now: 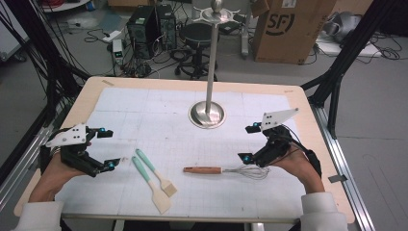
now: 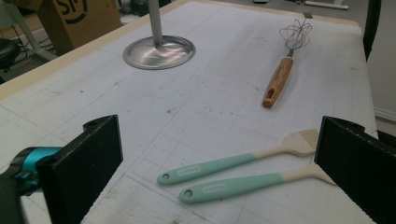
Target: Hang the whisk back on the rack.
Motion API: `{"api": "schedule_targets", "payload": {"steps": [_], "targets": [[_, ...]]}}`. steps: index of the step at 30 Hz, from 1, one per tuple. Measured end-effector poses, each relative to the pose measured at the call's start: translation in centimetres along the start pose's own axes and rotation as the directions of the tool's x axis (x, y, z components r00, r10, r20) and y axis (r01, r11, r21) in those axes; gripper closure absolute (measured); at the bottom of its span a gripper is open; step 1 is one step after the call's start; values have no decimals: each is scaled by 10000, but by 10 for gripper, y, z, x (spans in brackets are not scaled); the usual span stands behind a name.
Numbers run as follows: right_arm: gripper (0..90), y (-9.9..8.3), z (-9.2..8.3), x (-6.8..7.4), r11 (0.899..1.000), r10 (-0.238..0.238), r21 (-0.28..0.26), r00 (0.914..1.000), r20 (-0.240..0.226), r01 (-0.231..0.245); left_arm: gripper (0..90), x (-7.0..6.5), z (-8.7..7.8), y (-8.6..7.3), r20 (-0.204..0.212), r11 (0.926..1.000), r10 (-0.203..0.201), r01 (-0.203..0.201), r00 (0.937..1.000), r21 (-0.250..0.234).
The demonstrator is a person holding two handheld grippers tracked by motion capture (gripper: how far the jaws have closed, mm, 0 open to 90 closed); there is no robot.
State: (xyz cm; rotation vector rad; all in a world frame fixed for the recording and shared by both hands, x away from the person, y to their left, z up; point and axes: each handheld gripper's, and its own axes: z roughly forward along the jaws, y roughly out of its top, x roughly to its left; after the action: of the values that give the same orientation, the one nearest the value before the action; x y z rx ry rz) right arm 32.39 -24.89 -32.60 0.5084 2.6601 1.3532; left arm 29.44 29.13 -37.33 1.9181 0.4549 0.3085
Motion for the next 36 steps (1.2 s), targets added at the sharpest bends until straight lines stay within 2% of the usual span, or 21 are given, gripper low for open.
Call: {"api": "schedule_targets", "payload": {"steps": [3, 9, 14, 20, 23, 26, 33, 36], "targets": [[2, 7, 6, -2, 9990, -286, 341, 9994, -207, 293, 17, 0, 0, 0, 50, 10000, -6, 6, 10000, -28], [2, 20, 19, -3, 9930, -466, 1068, 9979, -458, 512, 17, 1, 2, 0, 38, 10000, -82, 82, 10000, -32], [2, 23, 33, -3, 9860, -573, 1513, 9942, -906, 706, 16, 1, 2, -1, 149, 10000, -76, 76, 9999, 30], [2, 25, 52, 1, 9727, -673, 2120, 9890, -1320, 945, 17, 1, 4, -1, 172, 9999, -48, 46, 9998, 90], [2, 27, 61, 1, 9662, -819, 2327, 9880, -1312, 1110, 17, 0, 4, -1, 193, 9999, -19, 17, 9998, 102], [2, 27, 70, 2, 9573, -773, 2661, 9870, -1408, 1129, 17, 1, 4, -1, 153, 9999, -45, 43, 9999, 105], [2, 25, 92, 4, 9444, -637, 3074, 9822, -1765, 1165, 17, 1, 3, -1, 167, 10000, -22, 21, 9999, 94], [2, 25, 102, 6, 9340, -724, 3316, 9795, -1879, 1327, 17, 0, 3, -1, 146, 10000, -18, 17, 9999, 94]]}}
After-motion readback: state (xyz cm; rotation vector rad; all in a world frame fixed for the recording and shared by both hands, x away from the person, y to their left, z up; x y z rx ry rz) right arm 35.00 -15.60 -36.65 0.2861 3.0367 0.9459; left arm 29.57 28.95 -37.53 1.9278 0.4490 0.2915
